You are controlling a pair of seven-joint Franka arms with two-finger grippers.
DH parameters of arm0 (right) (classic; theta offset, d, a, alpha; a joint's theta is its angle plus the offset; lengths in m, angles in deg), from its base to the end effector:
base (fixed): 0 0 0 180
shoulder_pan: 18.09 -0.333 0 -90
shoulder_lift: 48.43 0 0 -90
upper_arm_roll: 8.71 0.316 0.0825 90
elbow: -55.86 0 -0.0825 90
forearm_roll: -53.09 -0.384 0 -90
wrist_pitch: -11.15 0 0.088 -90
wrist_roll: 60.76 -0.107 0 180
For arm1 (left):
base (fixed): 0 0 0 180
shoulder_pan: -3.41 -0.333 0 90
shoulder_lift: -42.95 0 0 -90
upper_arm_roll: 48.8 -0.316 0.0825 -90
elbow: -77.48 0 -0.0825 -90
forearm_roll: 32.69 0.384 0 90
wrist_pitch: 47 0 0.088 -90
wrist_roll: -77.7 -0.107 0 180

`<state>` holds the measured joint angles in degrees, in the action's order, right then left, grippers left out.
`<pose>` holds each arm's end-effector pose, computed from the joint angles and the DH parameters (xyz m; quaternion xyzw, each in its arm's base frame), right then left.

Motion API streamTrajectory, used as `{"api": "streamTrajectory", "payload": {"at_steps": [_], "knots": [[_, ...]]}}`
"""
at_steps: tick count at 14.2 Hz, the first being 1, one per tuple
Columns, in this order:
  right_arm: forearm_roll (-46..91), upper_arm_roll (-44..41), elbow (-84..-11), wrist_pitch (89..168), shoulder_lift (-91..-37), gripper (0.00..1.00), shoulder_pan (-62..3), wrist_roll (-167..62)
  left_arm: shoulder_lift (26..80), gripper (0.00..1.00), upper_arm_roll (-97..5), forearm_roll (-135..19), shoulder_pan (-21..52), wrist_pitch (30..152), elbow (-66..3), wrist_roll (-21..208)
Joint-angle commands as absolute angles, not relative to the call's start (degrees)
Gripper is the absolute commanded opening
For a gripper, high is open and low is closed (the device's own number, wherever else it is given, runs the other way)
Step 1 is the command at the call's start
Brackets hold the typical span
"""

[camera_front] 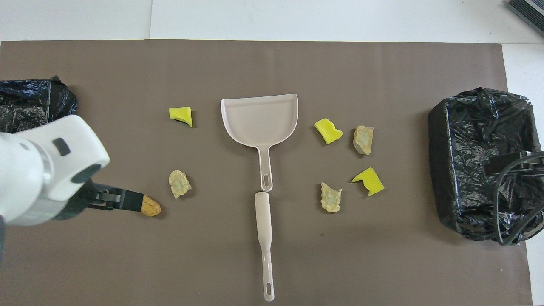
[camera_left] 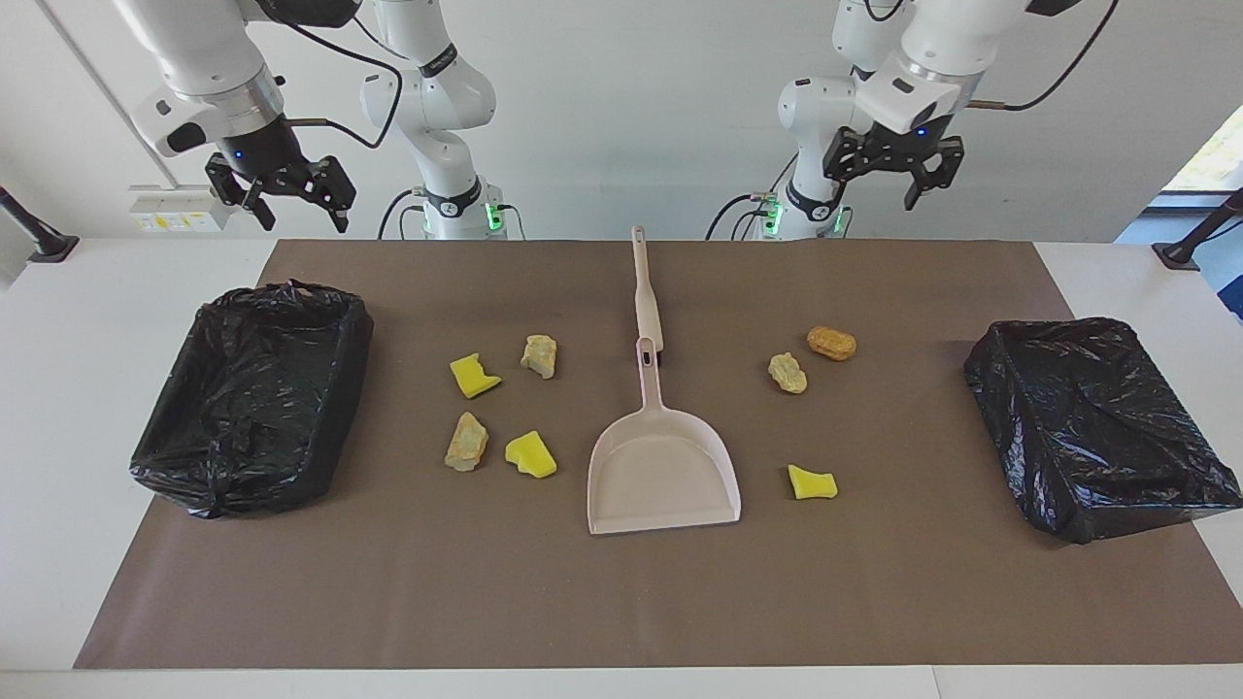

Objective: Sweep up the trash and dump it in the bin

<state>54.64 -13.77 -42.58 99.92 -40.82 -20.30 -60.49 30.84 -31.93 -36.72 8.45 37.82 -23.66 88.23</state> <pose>0.5084 -0.0313 0.6237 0.9996 -0.0221 -0.0184 0.0072 0.4363 -0.2005 0.6301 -0.9945 0.0965 0.0409 0.0069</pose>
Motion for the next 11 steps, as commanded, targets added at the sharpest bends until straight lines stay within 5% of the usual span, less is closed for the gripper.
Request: {"api": "streamTrajectory", "payload": {"at_steps": [1, 11], "knots": [[55.0, -13.3, -45.7, 102.2, -39.4, 1.0, -20.2, -58.7, 26.2, 1.0, -26.1, -40.2, 8.2, 45.3, -34.3, 95.1], [56.1, -13.3, -50.0, 102.7, -39.2, 1.0, -20.0, -56.3, 28.0, 1.0, -2.6, -45.2, 8.3, 71.7, -55.1, 112.7]]}}
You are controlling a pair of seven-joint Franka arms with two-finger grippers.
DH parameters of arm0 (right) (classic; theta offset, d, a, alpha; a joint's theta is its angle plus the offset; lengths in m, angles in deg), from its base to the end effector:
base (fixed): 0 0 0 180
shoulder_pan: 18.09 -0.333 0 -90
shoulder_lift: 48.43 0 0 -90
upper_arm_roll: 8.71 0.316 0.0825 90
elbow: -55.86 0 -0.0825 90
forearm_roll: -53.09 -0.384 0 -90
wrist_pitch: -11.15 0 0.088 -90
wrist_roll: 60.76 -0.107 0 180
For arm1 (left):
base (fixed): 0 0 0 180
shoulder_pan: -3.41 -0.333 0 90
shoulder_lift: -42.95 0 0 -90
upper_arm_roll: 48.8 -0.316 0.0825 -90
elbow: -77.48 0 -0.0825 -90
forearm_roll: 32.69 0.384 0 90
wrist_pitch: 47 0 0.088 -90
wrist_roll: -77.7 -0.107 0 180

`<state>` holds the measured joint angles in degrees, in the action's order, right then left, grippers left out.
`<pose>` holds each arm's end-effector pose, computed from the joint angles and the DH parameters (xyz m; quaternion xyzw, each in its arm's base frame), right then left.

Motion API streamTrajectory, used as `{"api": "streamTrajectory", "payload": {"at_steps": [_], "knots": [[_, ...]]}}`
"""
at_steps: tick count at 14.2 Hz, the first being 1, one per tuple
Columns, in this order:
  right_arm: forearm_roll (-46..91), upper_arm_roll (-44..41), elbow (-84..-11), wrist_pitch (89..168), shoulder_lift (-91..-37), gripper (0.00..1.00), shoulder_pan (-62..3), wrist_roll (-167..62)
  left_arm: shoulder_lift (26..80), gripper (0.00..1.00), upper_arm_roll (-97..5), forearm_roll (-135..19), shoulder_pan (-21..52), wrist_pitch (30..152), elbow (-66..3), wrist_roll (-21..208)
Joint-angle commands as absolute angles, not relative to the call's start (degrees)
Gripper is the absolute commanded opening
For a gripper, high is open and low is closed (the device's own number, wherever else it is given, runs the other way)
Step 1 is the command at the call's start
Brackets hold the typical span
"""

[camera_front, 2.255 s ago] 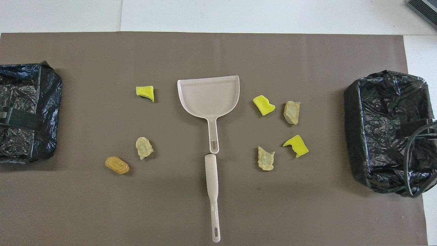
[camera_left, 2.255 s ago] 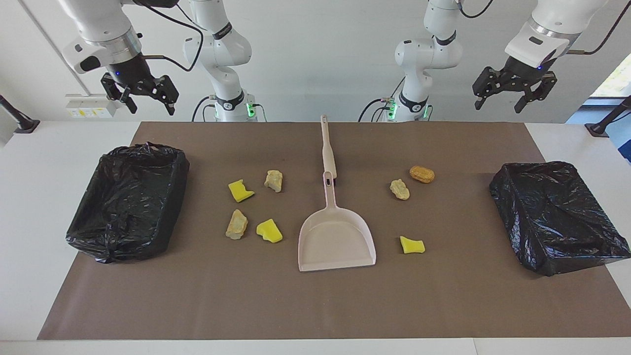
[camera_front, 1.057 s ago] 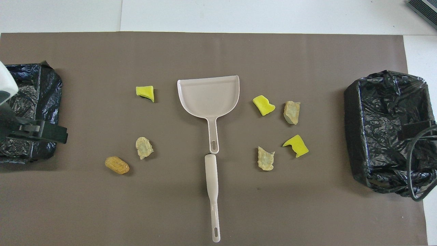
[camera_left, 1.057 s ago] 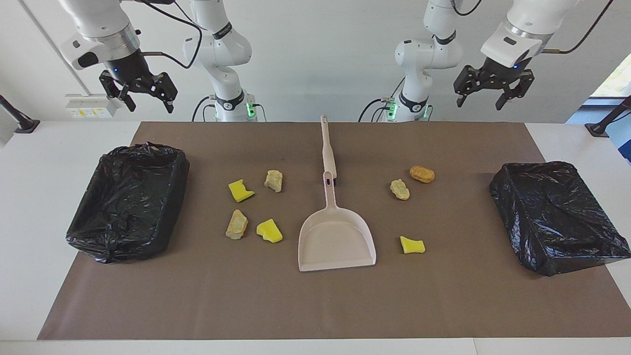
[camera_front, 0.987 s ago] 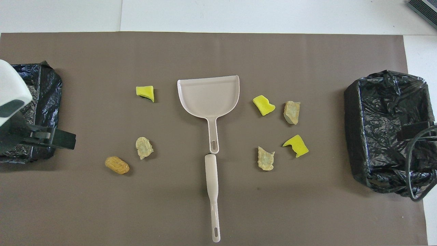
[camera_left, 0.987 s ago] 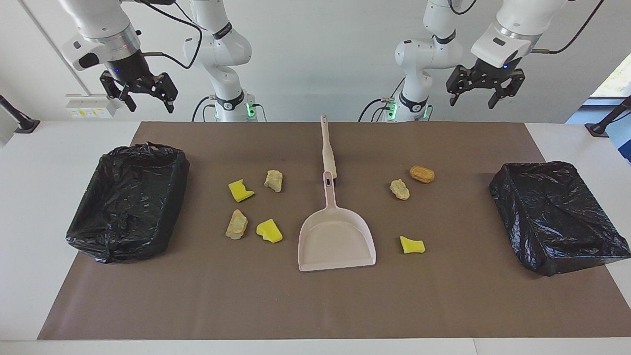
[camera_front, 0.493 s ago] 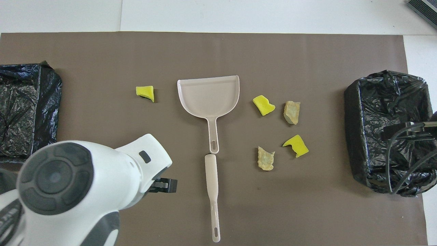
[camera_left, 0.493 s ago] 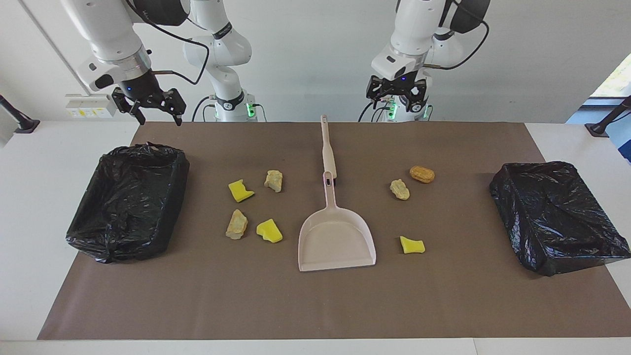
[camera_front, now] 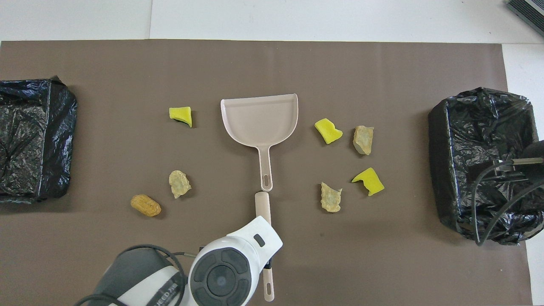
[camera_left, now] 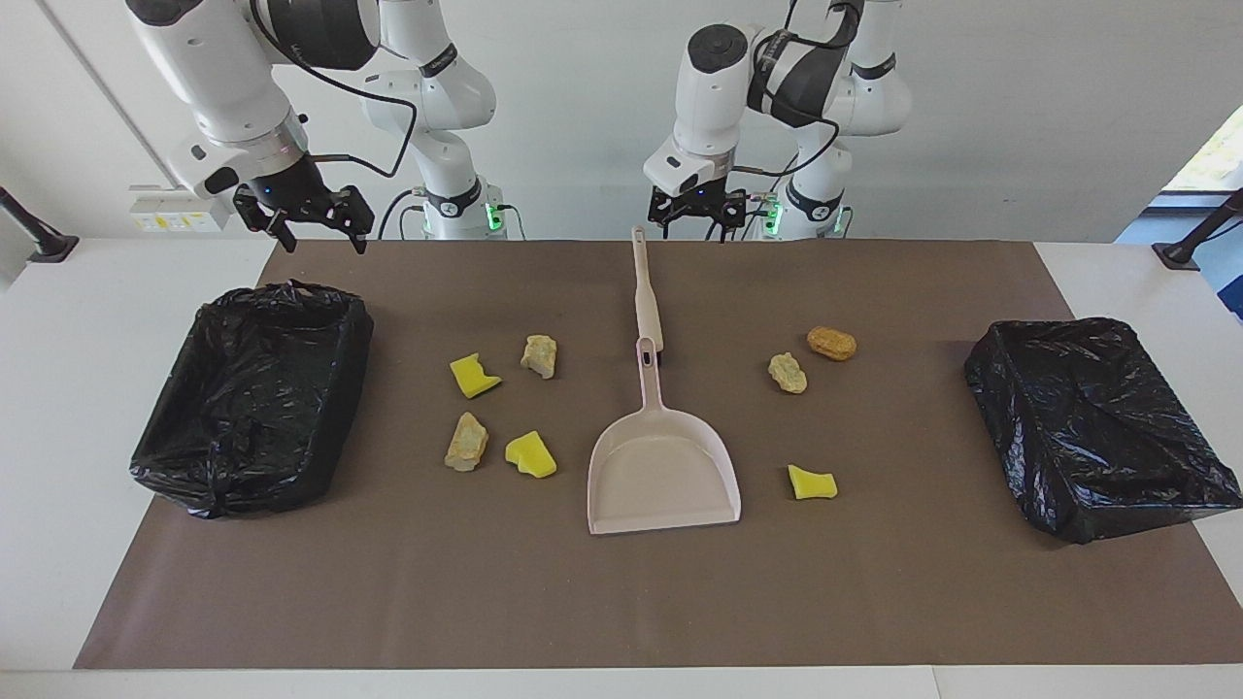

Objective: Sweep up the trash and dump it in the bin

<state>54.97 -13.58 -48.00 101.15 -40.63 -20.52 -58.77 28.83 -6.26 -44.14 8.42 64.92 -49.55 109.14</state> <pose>0.5050 -0.0275 0.5828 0.9985 -0.0024 -0.0535 0.0086 0.3085 -0.3738 0.4447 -0.9954 0.0886 0.0336 0.0165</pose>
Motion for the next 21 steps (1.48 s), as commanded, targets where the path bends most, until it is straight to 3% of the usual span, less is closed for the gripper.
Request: {"api": "streamTrajectory", "payload": {"at_steps": [1, 5, 10, 16, 18, 21], "knots": [[56.1, -13.3, -50.0, 102.6, -39.2, 1.0, -20.0, -55.7, 28.0, 1.0, -0.2, -45.3, 8.3, 75.9, -57.6, 114.5], [57.3, -13.3, -50.6, 102.0, -38.8, 1.0, -20.0, -55.6, 34.1, 1.0, 2.4, -45.2, 8.6, 83.8, -58.0, 117.3], [57.4, -13.3, -50.6, 101.6, -38.8, 1.0, -20.0, -55.0, 35.9, 0.99, 3.4, -45.2, 8.6, 84.7, -58.0, 118.1], [57.3, -13.3, -50.6, 101.2, -38.8, 1.0, -20.0, -54.8, 36.0, 0.5, 3.8, -45.2, 8.9, 84.6, -59.0, 118.2], [57.3, -13.3, -50.6, 101.1, -38.8, 1.0, -20.0, -54.8, 36.4, 0.46, 3.8, -45.2, 9.1, 83.9, -59.0, 117.7], [57.3, -13.3, -50.6, 101.1, -38.8, 1.0, -20.0, -54.9, 36.7, 0.46, 3.7, -45.2, 10.5, 84.0, -59.4, 117.7]]}}
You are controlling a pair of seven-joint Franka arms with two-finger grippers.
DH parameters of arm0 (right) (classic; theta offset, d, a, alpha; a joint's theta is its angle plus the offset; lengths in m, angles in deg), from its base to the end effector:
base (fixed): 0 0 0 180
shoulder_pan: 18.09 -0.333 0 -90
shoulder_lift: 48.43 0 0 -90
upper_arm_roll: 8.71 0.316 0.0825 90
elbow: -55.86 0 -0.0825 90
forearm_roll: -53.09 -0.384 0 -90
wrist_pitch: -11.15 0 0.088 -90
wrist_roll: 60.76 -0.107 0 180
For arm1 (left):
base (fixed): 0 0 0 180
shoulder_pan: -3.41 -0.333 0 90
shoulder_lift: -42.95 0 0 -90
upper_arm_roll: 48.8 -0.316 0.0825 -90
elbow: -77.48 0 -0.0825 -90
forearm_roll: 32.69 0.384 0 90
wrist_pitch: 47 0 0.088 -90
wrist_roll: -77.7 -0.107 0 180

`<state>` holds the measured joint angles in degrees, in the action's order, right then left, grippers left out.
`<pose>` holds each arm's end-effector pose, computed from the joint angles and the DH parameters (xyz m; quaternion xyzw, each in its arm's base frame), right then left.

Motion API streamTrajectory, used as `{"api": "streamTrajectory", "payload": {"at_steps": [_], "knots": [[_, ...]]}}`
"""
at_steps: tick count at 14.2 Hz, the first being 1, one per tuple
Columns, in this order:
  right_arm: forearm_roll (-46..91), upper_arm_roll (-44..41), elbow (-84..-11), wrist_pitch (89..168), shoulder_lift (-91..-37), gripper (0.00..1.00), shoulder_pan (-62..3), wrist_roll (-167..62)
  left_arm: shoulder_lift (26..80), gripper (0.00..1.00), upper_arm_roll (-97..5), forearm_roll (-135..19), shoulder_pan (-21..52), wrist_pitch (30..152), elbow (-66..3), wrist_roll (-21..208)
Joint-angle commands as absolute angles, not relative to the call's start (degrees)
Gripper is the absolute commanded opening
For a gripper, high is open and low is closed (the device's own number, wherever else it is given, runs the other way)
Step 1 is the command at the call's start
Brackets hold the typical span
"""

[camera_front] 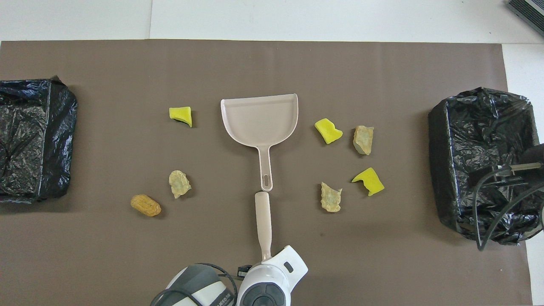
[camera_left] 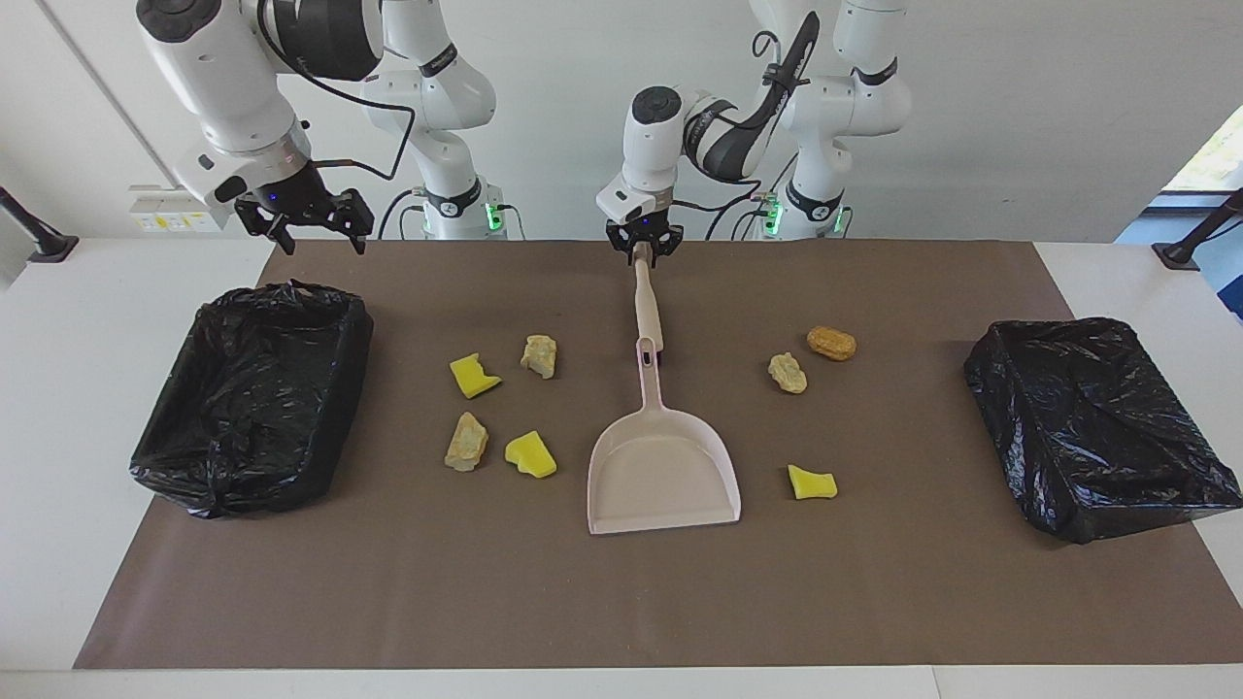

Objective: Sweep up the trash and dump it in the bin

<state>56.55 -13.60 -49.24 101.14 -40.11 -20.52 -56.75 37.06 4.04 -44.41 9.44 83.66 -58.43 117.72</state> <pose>0.5010 -0.0306 0.5774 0.9978 0.0161 -0.0607 0.0206 0.2479 -0.4195 0.3462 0.9948 -0.0947 -0.0348 0.0143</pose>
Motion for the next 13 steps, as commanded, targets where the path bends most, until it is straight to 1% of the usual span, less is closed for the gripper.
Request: {"api": "streamTrajectory", "payload": {"at_steps": [1, 2, 3, 4, 5, 6, 8, 10, 13], "knots": [[57.3, -13.3, -50.6, 101.1, -38.8, 1.0, -20.0, -54.9, 36.7, 0.41, 3.7, -45.2, 10.5, 84.0, -59.4, 117.7], [57.3, -13.3, -50.6, 101.1, -38.8, 1.0, -20.0, -54.8, 36.8, 0.27, 3.7, -45.2, 10.4, 83.8, -59.3, 117.6], [57.3, -13.3, -50.6, 101.1, -38.8, 1.0, -20.0, -54.8, 37.1, 0.06, 3.7, -45.2, 10.3, 83.6, -59.0, 117.7], [57.3, -13.3, -50.6, 101.1, -38.8, 1.0, -20.0, -54.8, 37.6, 0.0, 3.6, -45.2, 9.9, 83.4, -58.6, 117.5], [57.3, -13.3, -50.6, 101.0, -38.8, 1.0, -20.0, -54.9, 37.2, 0.0, 3.3, -45.2, 9.7, 82.7, -57.9, 117.4], [57.3, -13.3, -50.6, 101.1, -38.8, 1.0, -20.0, -54.8, 36.4, 0.0, 3.1, -45.2, 9.6, 79.6, -56.9, 117.0], [57.3, -13.3, -50.6, 101.1, -38.8, 1.0, -20.0, -54.8, 33.6, 0.0, -1.4, -45.1, 10.0, 68.5, -54.2, 110.8], [57.3, -13.3, -50.6, 101.0, -38.8, 1.0, -20.0, -54.9, 27.4, 0.0, -7.9, -45.1, 10.4, 60.5, -54.1, 99.6], [55.5, -13.3, -50.0, 101.8, -39.2, 1.0, -20.1, -55.2, 18.8, 0.0, -17.3, -45.2, 10.4, 49.7, -55.8, 80.7]]}}
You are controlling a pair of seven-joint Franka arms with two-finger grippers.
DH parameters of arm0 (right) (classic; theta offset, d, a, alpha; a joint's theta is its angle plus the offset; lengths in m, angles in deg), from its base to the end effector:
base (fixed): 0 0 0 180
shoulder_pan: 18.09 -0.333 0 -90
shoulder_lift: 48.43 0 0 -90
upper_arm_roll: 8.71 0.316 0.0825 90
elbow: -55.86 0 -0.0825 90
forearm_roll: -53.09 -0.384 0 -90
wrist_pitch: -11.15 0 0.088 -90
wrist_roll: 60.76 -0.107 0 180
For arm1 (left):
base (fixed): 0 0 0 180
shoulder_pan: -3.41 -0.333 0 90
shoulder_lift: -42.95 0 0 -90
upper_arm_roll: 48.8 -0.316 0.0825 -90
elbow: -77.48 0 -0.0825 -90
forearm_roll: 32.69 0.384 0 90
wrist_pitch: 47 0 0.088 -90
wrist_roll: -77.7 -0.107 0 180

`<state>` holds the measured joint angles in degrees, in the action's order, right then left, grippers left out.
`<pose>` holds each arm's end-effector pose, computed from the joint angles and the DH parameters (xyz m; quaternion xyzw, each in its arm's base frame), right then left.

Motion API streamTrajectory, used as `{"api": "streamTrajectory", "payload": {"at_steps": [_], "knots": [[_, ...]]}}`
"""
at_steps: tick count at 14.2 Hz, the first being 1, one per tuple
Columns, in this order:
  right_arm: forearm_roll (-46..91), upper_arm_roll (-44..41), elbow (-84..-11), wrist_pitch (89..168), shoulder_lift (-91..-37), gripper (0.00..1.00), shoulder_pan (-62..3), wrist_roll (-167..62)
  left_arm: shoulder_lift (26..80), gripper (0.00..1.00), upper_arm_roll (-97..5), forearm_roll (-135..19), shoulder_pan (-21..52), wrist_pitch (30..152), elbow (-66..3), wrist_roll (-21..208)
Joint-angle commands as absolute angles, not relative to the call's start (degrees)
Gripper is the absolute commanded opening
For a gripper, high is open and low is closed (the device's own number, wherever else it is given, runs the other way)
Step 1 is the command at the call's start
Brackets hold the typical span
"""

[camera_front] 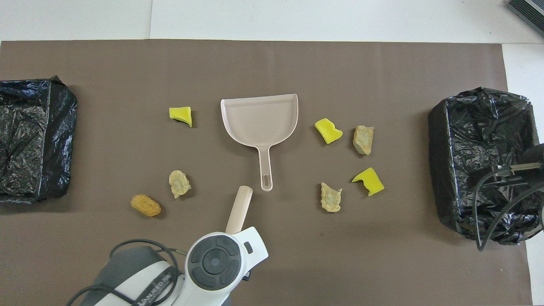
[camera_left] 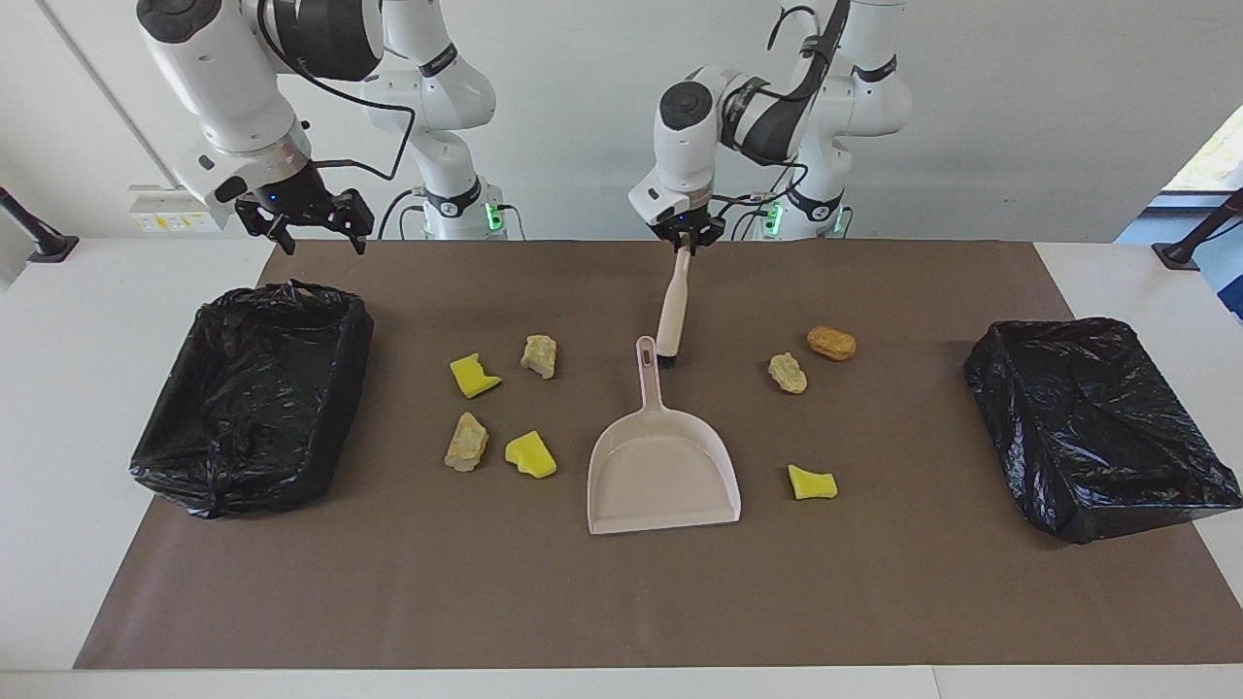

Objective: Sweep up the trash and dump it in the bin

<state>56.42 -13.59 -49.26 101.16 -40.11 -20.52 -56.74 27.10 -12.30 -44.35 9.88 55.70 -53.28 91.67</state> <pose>0.5010 -0.0302 0.5772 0.9978 0.0162 -0.0606 0.0195 0.3101 -0.3219 0.4238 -0.9723 0.1947 0.1202 0.0472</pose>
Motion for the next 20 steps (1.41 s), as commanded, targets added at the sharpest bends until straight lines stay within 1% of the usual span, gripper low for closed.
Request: {"api": "streamTrajectory", "payload": {"at_steps": [1, 2, 3, 4, 5, 7, 8, 10, 12, 13, 16, 18, 20], "knots": [[53.7, -13.1, -50.0, 103.6, -39.4, 1.0, -20.3, -55.2, 16.0, 0.0, -19.9, -45.1, 10.4, 47.2, -57.6, 74.4], [53.4, -11.6, -50.0, 105.3, -39.7, 1.0, -21.9, -55.8, 13.4, 0.0, -21.1, -45.1, 10.1, 47.0, -60.4, 69.2], [53.9, -11.2, -49.3, 105.2, -41.0, 1.0, -24.4, -57.8, 10.8, 0.0, -21.9, -45.1, 10.0, 47.8, -63.6, 64.7], [53.9, -10.6, -49.1, 105.8, -42.1, 1.0, -25.7, -61.2, 9.6, 0.0, -23.8, -45.1, 10.1, 48.4, -65.6, 59.6], [53.7, -10.6, -48.5, 107.1, -44.6, 1.0, -28.5, -65.4, 9.5, 0.0, -26.5, -45.1, 9.9, 48.5, -66.9, 53.6], [53.9, -10.6, -45.1, 109.8, -50.4, 1.0, -34.8, -73.9, 9.5, 0.0, -31.1, -44.8, 9.6, 51.2, -69.1, 45.0], [53.7, -10.6, -42.5, 110.9, -53.9, 1.0, -37.0, -77.9, 9.5, 0.0, -32.8, -44.4, 9.5, 53.2, -70.6, 40.4], [52.9, -10.5, -40.2, 112.4, -59.0, 1.0, -39.9, -83.2, 10.1, 0.0, -36.0, -42.1, 8.1, 56.2, -72.0, 31.7], [50.4, -10.3, -39.9, 115.9, -61.6, 1.0, -42.2, -88.2, 12.1, 0.0, -44.7, -36.7, 8.5, 58.9, -72.0, 22.9], [49.9, -10.3, -39.7, 117.0, -63.4, 1.0, -44.8, -91.8, 13.5, 0.0, -48.0, -34.4, 8.9, 60.5, -71.9, 19.2], [49.4, -9.9, -35.1, 119.1, -68.5, 1.0, -48.2, -99.1, 19.0, 0.0, -57.6, -30.1, 8.9, 68.5, -71.4, 1.3], [48.1, -9.4, -32.7, 121.7, -71.8, 1.0, -49.4, -100.6, 23.2, 0.0, -59.1, -28.2, 8.9, 71.7, -69.7, -1.8], [48.1, -9.4, -30.8, 124.6, -75.4, 1.0, -52.3, -102.6, 28.3, 0.0, -59.0, -27.9, 10.5, 72.3, -64.3, -2.4]]}}
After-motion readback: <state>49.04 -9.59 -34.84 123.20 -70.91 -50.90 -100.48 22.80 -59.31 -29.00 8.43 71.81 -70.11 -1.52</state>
